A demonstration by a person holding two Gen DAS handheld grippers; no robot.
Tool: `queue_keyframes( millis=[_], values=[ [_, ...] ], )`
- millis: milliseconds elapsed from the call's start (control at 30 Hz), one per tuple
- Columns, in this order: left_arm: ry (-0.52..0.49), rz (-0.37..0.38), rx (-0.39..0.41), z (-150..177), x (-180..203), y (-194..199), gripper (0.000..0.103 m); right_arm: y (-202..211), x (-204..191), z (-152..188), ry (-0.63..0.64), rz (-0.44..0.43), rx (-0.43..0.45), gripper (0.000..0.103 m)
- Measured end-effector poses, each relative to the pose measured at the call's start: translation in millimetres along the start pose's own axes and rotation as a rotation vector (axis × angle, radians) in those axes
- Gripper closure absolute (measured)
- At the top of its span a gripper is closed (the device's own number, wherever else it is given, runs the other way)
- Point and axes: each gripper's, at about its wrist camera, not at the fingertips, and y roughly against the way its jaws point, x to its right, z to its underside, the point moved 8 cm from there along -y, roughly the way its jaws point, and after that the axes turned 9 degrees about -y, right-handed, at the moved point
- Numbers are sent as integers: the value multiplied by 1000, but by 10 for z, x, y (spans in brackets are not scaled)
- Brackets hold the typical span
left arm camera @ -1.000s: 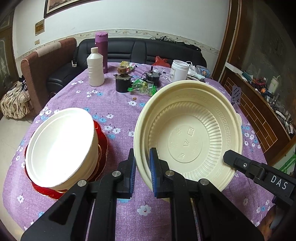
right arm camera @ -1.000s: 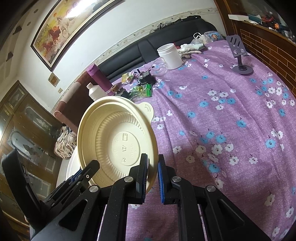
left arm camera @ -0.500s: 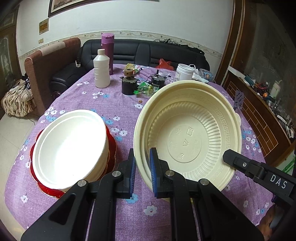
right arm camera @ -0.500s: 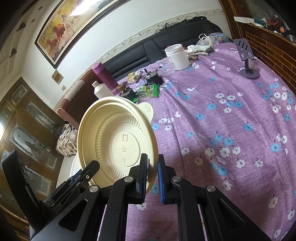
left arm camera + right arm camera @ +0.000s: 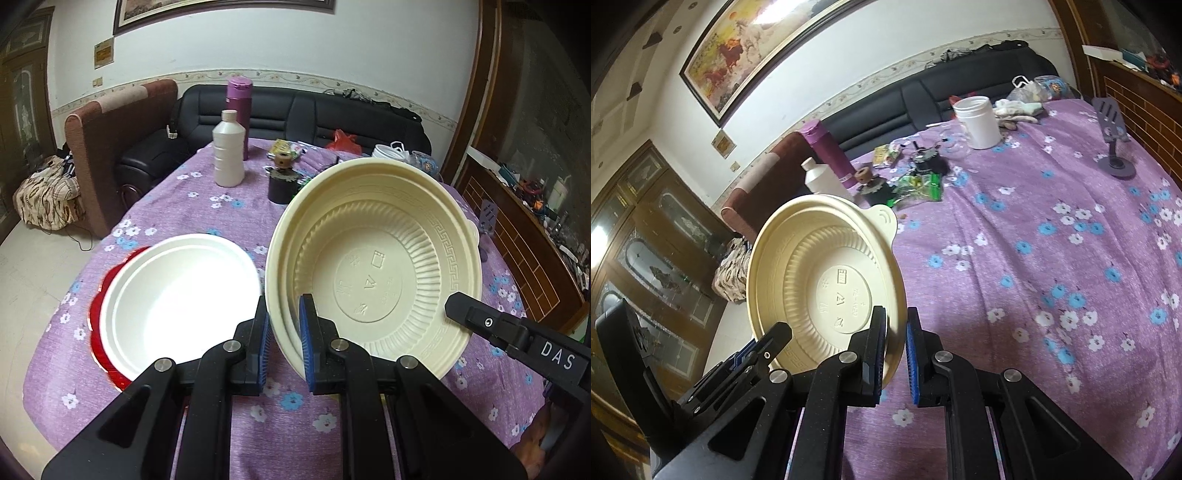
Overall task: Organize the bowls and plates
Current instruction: 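Lift the cream plastic bowl and carry it toward the red plate stack, then lower the cream bowl onto the white foam bowl on the stack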
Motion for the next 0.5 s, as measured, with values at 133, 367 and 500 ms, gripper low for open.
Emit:
queue_keyframes(
  millis=[133, 367, 500],
  values=[
    [15, -14, 6, -22, -112, 41, 90, -39, -126, 2, 20, -17, -7, 93],
    [33, -31, 16, -70, -252, 83, 90, -81, -321, -17, 50, -37, -12, 93],
    [43, -39, 19, -85, -322, 105, 90, -109, -386, -31, 60, -45, -16, 93]
  ],
)
